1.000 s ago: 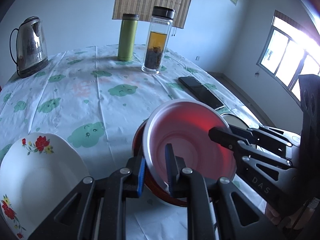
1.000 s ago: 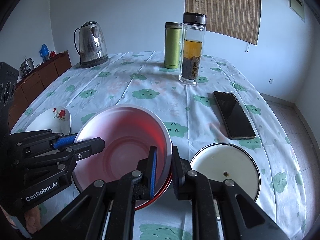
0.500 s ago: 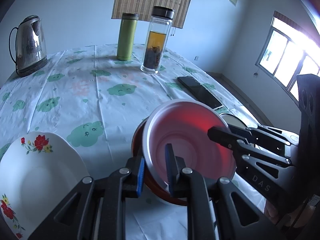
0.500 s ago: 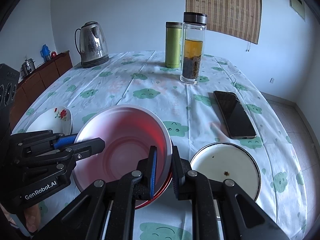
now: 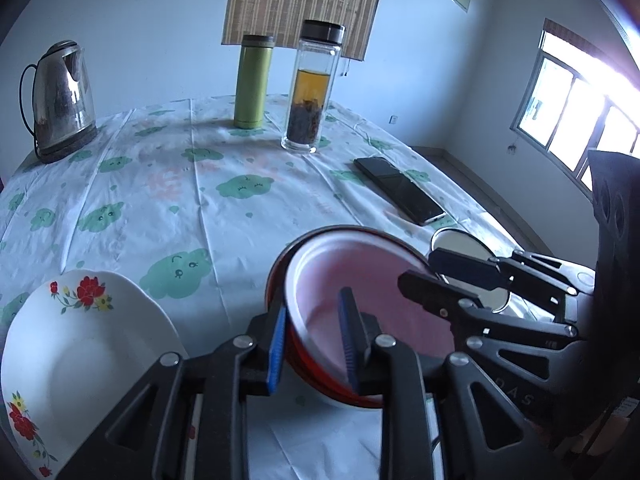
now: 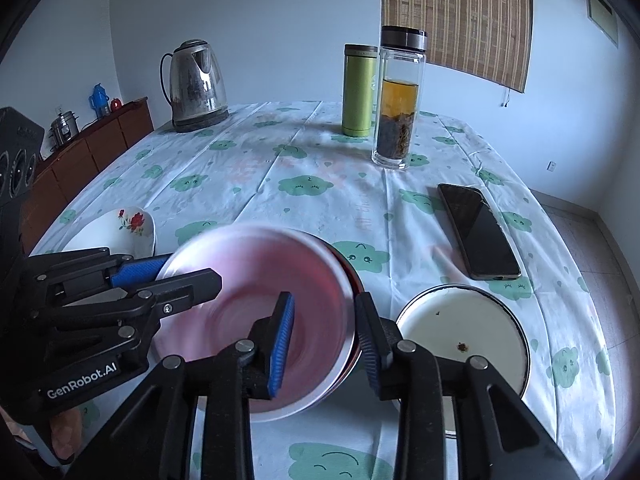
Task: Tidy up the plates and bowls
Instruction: 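Lower the pink bowl onto the plate stack and open the right gripper, then open both grippers and move them from the pink bowl toward the white enamel bowl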
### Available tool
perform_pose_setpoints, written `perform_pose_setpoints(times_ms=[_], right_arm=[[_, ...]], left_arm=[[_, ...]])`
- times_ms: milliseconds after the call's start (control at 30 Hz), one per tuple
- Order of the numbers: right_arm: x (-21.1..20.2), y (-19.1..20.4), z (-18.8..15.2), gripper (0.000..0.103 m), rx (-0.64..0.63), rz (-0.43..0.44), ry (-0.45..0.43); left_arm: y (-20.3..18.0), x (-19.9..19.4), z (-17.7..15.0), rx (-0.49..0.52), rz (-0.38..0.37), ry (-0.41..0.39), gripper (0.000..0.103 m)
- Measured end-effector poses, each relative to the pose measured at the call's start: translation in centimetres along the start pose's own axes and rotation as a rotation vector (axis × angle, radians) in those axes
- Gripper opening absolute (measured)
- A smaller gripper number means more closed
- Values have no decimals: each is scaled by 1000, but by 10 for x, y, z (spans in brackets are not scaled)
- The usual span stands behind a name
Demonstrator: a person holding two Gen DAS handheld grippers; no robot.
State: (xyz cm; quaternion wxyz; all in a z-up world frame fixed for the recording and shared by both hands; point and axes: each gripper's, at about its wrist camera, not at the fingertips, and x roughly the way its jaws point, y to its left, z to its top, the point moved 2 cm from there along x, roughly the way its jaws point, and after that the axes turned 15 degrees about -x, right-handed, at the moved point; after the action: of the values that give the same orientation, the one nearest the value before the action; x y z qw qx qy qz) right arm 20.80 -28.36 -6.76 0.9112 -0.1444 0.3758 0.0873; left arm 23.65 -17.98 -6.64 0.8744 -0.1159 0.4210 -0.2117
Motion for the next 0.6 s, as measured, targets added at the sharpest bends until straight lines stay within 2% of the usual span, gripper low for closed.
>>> perform_pose_setpoints(times_ms=[300,433,600], right_arm=[[0,5,0,38,-25,-21,-4],[-5,3,1,47,-23,-40,-27],[-8,3,1,48,-17,-46,-37]], left_arm=[[0,0,0,8,6,-3,24],[-1,-2,-1,10,1,-11,29],[-1,-5,0,10,-8,-22,33]])
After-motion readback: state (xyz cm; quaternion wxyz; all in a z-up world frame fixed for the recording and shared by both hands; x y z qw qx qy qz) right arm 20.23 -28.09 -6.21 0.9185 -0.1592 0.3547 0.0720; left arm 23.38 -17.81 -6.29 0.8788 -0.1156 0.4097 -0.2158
